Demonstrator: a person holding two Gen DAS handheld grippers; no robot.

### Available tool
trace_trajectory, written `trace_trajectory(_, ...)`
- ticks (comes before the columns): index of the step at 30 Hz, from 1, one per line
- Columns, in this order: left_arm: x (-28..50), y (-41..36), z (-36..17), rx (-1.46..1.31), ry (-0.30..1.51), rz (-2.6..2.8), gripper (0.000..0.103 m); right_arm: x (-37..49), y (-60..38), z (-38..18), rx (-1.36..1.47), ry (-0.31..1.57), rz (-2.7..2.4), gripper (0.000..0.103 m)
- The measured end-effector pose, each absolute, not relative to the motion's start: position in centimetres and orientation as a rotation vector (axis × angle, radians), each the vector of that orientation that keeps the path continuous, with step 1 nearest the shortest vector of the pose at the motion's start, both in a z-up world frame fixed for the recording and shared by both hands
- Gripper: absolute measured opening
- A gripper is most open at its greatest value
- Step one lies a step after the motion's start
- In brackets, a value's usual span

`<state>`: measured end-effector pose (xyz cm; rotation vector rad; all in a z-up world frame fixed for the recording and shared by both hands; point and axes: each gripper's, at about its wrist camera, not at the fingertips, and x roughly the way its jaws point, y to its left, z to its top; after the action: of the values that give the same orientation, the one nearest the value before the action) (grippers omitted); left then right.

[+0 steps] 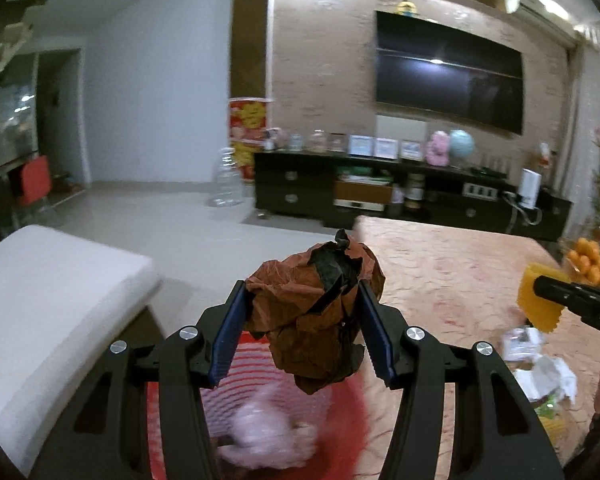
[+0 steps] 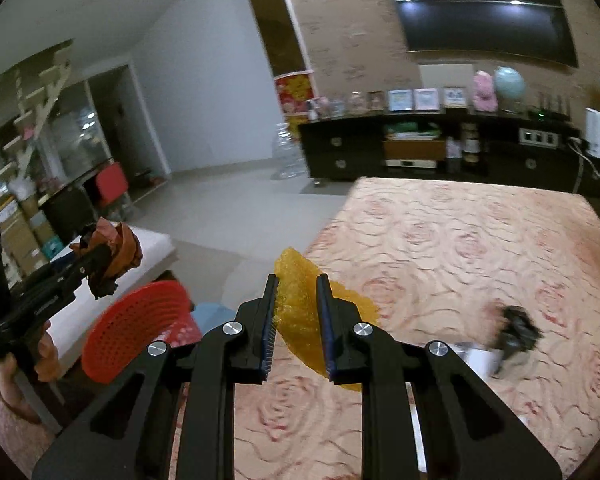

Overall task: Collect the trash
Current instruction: 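Carry the brown cloth and yellow net to the red wastebasket and open both tools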

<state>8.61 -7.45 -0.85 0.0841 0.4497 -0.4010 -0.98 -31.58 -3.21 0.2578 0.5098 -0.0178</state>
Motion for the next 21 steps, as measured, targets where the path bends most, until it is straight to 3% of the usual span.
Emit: trace_trajectory(21,12.0,-1.1,-5.7,0.117,0.648,-0.286,0.053,7.5,-14.7,-4.2,0.210,0.668,0.323,0.020)
